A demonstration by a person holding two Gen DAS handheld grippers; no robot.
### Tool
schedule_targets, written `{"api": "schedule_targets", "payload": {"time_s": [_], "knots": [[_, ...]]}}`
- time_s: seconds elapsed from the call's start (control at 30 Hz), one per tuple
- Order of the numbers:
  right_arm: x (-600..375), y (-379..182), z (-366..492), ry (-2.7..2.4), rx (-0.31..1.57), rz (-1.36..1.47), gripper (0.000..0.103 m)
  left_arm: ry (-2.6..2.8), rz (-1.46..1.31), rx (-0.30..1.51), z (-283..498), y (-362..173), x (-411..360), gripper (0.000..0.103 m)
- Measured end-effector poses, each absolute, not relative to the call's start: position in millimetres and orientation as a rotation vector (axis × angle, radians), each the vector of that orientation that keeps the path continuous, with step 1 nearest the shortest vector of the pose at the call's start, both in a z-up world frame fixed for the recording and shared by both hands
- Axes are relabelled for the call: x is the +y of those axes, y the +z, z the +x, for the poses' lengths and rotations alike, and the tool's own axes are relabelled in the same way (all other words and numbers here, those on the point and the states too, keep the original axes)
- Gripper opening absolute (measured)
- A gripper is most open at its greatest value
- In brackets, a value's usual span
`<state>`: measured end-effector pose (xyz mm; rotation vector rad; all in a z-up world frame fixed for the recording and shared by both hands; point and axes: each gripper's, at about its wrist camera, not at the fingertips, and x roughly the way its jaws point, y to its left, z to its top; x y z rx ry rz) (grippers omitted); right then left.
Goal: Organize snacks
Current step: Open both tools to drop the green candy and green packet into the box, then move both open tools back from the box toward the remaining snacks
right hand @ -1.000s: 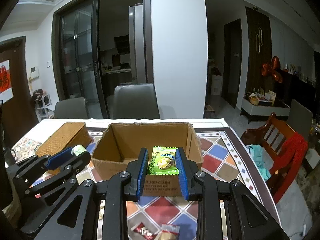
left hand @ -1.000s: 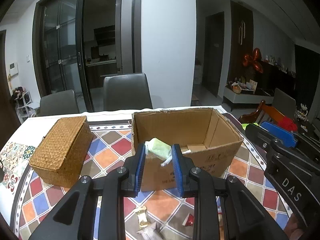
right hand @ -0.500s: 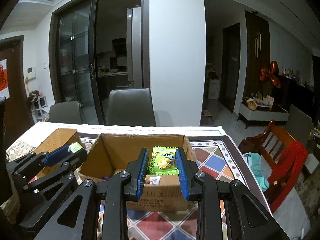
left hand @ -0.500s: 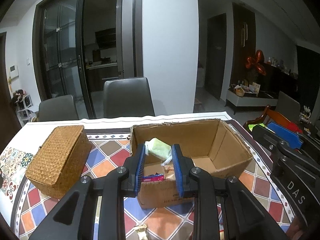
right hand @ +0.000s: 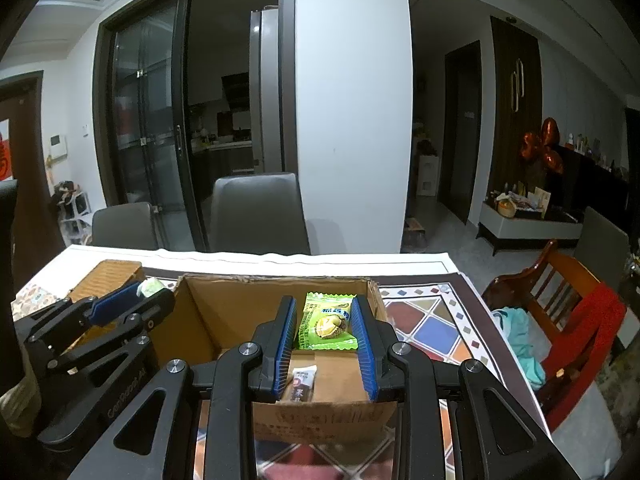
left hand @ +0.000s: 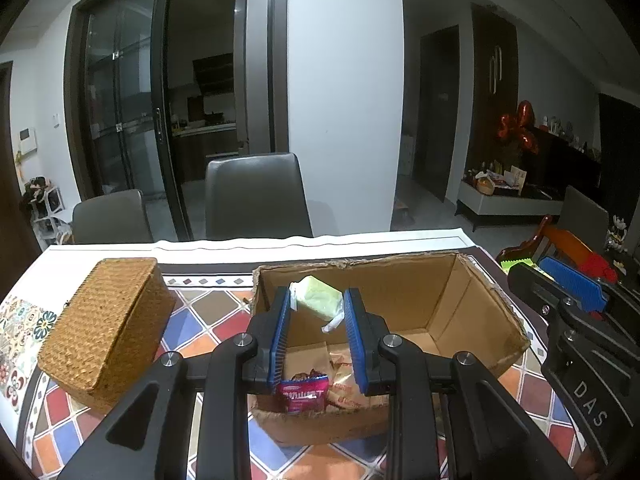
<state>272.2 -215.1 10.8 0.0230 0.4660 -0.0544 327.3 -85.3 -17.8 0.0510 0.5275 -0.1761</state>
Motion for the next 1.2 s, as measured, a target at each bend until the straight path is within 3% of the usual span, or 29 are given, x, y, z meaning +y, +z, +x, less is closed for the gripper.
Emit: {"api": "schedule_targets", "payload": {"time_s": [0.27,0.37,0.4,0.43,0.5,0.6,1.2], "knots": [[-219.2,0.8,288.0,-0.052,0.492,0.021,0.030,-0.186,0.054,0.537,341.8,-25.0,-87.0,0.031],[-216.9,-0.9,292.4,-0.048,0.500,0.012,0.031,-0.177,0.060,0.533,343.1,-25.2,-86.7,0.039],[-216.4,-1.3,293.3,-0.052,0.499,0.007,0.032,-0.172,0.061,0.531,343.0,-24.7,-86.1,0.047],[-215.9,-1.4,293.7,-0.052,0.496,0.003,0.034,-0.168,0.063,0.529,342.6,-24.2,-85.5,0.054],[-214.9,-0.3,292.7,-0.062,0.484,0.003,0.050,-0.151,0.066,0.520,341.0,-22.6,-82.7,0.059],[-215.3,2.6,287.9,-0.080,0.460,0.002,0.061,-0.132,0.055,0.515,338.5,-20.0,-76.6,0.066],[-211.1,22.6,251.2,-0.085,0.417,0.004,0.061,-0.102,0.046,0.492,297.2,0.4,-63.8,0.070]]}}
